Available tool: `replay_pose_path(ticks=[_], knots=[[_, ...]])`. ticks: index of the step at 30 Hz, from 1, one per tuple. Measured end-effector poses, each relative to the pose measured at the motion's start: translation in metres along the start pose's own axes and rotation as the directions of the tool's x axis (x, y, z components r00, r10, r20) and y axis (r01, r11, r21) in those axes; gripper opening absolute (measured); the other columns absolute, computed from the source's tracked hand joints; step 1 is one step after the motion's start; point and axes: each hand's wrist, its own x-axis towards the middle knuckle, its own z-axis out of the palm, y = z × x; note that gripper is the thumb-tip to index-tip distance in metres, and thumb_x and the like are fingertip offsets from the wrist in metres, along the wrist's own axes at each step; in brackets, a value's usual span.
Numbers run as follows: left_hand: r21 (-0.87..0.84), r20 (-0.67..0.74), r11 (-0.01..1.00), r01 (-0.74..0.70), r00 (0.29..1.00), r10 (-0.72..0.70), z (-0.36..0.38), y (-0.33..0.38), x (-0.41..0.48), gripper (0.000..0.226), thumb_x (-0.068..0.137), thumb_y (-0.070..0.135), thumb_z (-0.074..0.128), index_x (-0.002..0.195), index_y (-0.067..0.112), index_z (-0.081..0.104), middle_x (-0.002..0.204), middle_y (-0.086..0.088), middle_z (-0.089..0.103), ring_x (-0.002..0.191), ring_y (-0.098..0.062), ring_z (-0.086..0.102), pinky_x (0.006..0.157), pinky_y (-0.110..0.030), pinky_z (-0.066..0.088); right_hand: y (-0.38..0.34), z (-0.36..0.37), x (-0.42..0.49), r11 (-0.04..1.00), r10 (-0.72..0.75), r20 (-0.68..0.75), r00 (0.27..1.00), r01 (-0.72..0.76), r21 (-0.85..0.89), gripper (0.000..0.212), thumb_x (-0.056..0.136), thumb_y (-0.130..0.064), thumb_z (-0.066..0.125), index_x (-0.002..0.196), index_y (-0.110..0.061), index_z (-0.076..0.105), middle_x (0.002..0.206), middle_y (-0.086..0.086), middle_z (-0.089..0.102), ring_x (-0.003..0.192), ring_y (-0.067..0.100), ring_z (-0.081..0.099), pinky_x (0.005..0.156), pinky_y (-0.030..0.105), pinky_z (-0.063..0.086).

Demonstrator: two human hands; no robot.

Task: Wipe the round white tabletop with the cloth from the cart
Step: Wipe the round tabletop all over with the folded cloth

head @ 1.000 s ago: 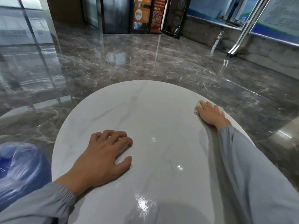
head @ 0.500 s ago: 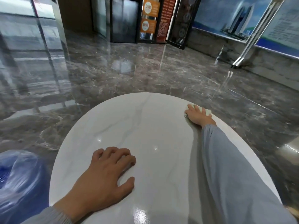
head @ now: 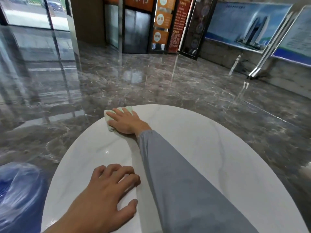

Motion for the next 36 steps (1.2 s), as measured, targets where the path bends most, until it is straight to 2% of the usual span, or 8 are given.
replay_pose_path(ticks=[3, 7, 10, 13, 17, 22, 30, 36], knots=[[-0.018, -0.016, 1.000, 0.002, 1.000, -0.003, -0.002, 0.002, -0.002, 0.040, 0.080, 0.065, 0.062, 0.117, 0.051, 0.052, 0.124, 0.031, 0.047, 0.116, -0.007, 0.048, 0.101, -0.036, 0.028, 0.055, -0.007, -0.011, 0.983, 0.183, -0.121, 0.976, -0.180, 0.039, 0.060, 0.097, -0.053, 0.028, 0.156, -0.045, 0.026, 0.167, -0.009, 0.027, 0.151, 0.029, 0.025, 0.120, 0.057, 0.016], [-0.020, -0.032, 1.000, 0.005, 0.999, -0.005, 0.001, 0.003, 0.000, 0.040, 0.077, 0.064, 0.063, 0.113, 0.050, 0.053, 0.122, 0.031, 0.048, 0.115, -0.006, 0.050, 0.100, -0.036, 0.029, 0.165, -0.018, -0.049, 0.863, 0.505, -0.140, 0.852, -0.491, 0.123, 0.058, 0.099, -0.054, 0.026, 0.156, -0.043, 0.026, 0.170, -0.007, 0.019, 0.154, 0.031, 0.019, 0.121, 0.058, 0.011], [-0.021, -0.027, 1.000, -0.005, 1.000, 0.005, 0.002, 0.001, 0.001, 0.040, 0.077, 0.064, 0.063, 0.113, 0.050, 0.054, 0.121, 0.031, 0.048, 0.114, -0.006, 0.050, 0.099, -0.036, 0.029, 0.233, -0.020, -0.096, 0.741, 0.671, -0.149, 0.726, -0.648, 0.177, 0.054, 0.097, -0.055, 0.025, 0.148, -0.041, 0.032, 0.166, -0.001, 0.026, 0.152, 0.031, 0.021, 0.119, 0.057, 0.013], [-0.030, 0.021, 0.999, -0.013, 1.000, 0.013, -0.004, 0.002, -0.001, 0.036, 0.084, 0.065, 0.057, 0.116, 0.050, 0.052, 0.125, 0.031, 0.045, 0.121, -0.004, 0.044, 0.105, -0.037, 0.028, 0.261, -0.020, -0.125, 0.669, 0.743, -0.149, 0.652, -0.720, 0.184, 0.052, 0.098, -0.054, 0.024, 0.145, -0.037, 0.036, 0.163, 0.006, 0.032, 0.150, 0.032, 0.027, 0.119, 0.055, 0.016], [-0.027, 0.037, 1.000, -0.003, 0.999, 0.004, -0.008, 0.005, -0.001, 0.035, 0.088, 0.065, 0.052, 0.119, 0.048, 0.051, 0.127, 0.029, 0.044, 0.124, -0.007, 0.043, 0.107, -0.040, 0.030, 0.260, -0.023, -0.126, 0.654, 0.756, -0.124, 0.642, -0.739, 0.162, 0.059, 0.100, -0.054, 0.020, 0.156, -0.036, 0.024, 0.170, 0.001, 0.020, 0.156, 0.035, 0.015, 0.122, 0.061, 0.007], [-0.044, 0.025, 0.999, 0.004, 1.000, -0.003, -0.007, 0.005, -0.001, 0.035, 0.088, 0.065, 0.052, 0.119, 0.047, 0.051, 0.125, 0.029, 0.044, 0.124, -0.006, 0.042, 0.107, -0.040, 0.028, 0.233, -0.030, -0.095, 0.737, 0.671, -0.046, 0.740, -0.658, 0.158, 0.065, 0.101, -0.050, 0.022, 0.163, -0.043, 0.007, 0.173, -0.014, -0.001, 0.159, 0.032, -0.006, 0.122, 0.062, -0.007], [-0.042, 0.019, 0.999, -0.013, 1.000, 0.014, -0.008, 0.004, 0.001, 0.038, 0.089, 0.066, 0.049, 0.121, 0.046, 0.050, 0.129, 0.026, 0.044, 0.125, -0.009, 0.041, 0.109, -0.042, 0.029, 0.098, -0.022, -0.017, 0.965, 0.262, -0.011, 0.965, -0.261, 0.038, 0.062, 0.104, -0.052, 0.023, 0.163, -0.046, 0.006, 0.173, -0.014, -0.002, 0.160, 0.026, -0.008, 0.124, 0.058, -0.008], [-0.040, 0.032, 0.999, -0.029, 0.999, 0.031, -0.016, 0.008, 0.000, 0.040, 0.092, 0.065, 0.043, 0.126, 0.044, 0.048, 0.132, 0.023, 0.043, 0.125, -0.011, 0.037, 0.109, -0.040, 0.026, -0.015, 0.009, -0.024, 0.994, -0.084, 0.051, 0.995, 0.087, -0.071, 0.060, 0.105, -0.054, 0.021, 0.162, -0.049, 0.003, 0.173, -0.016, -0.002, 0.160, 0.027, -0.009, 0.122, 0.057, -0.011]])
